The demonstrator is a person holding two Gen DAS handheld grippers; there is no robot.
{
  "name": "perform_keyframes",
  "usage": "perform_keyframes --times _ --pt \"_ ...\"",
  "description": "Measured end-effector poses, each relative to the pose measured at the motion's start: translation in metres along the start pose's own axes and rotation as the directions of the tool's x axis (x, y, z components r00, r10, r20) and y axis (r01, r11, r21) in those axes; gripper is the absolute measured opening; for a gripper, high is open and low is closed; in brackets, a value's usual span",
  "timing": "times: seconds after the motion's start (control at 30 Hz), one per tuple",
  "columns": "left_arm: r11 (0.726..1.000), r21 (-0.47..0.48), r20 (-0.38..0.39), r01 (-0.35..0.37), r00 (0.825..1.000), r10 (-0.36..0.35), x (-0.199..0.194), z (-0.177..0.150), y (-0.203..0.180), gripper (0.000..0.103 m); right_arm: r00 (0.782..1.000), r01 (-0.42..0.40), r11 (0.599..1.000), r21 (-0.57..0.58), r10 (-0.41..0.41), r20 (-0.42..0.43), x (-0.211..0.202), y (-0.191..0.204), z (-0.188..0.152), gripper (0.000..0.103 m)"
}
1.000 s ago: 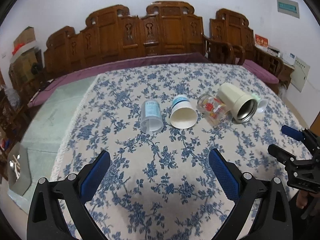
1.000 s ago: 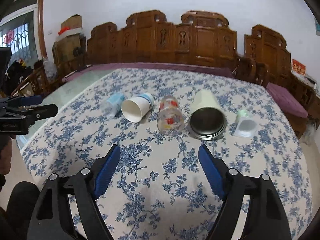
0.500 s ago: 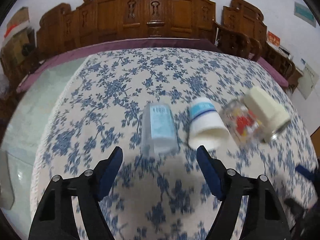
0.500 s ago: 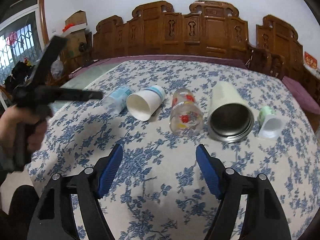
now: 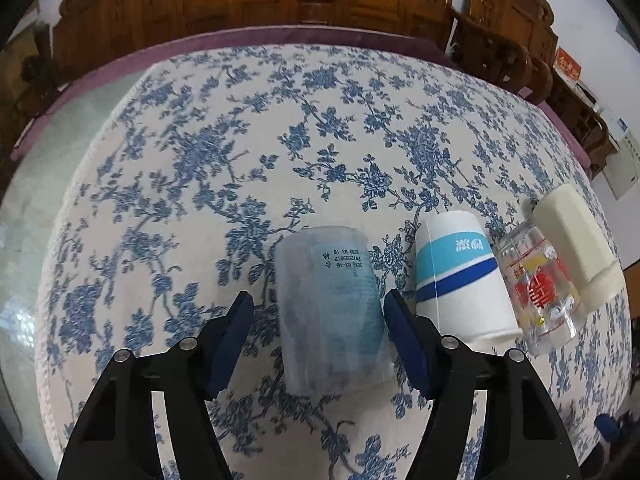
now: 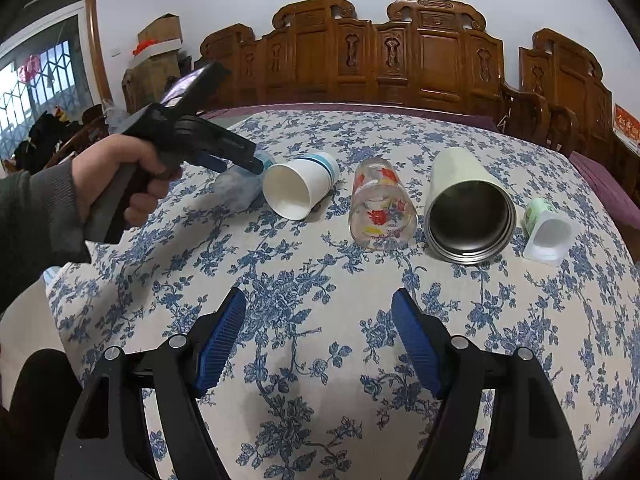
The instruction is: Flip cup upside down
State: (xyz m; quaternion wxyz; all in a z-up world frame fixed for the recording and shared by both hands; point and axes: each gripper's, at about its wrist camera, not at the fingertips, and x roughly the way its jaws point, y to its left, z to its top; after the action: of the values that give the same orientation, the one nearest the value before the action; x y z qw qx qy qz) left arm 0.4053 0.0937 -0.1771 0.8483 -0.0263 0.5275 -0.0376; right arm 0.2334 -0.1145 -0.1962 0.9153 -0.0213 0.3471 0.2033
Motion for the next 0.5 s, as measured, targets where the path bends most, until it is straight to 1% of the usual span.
perform_keyframes --times 0.07,0.13,0.23,0.37,0.5 --pt "1.000 0.001 -0.029 -0.001 1.000 0.001 0.007 0.002 -0.002 0.064 1.000 0.000 1.000 0.009 0.000 -0.004 0.000 -0.003 -0.002 0.078" --pt "1.000 -0.001 -0.034 -0.004 0.999 0.004 0.008 0.002 -0.003 0.055 1.000 0.004 1.000 0.013 -0.004 -0.005 0.000 -0.005 -0.003 0.078" --pt "1.000 -0.001 -0.036 0.003 0.999 -0.003 0.003 -0.001 -0.006 0.054 1.000 0.010 1.000 0.025 -0.010 -0.002 -0.004 -0.010 -0.005 0.078" --pt "1.000 0.009 -0.005 0.012 1.000 -0.012 -0.023 -0.019 -0.013 0.054 1.000 0.028 0.999 0.039 -0.028 0.007 -0.011 -0.015 -0.007 0.078" --pt "0.999 0.038 0.043 0.027 0.999 -0.028 -0.057 -0.046 -0.026 0.054 0.999 0.049 0.998 0.049 -0.050 0.018 -0.022 -0.021 -0.008 0.078"
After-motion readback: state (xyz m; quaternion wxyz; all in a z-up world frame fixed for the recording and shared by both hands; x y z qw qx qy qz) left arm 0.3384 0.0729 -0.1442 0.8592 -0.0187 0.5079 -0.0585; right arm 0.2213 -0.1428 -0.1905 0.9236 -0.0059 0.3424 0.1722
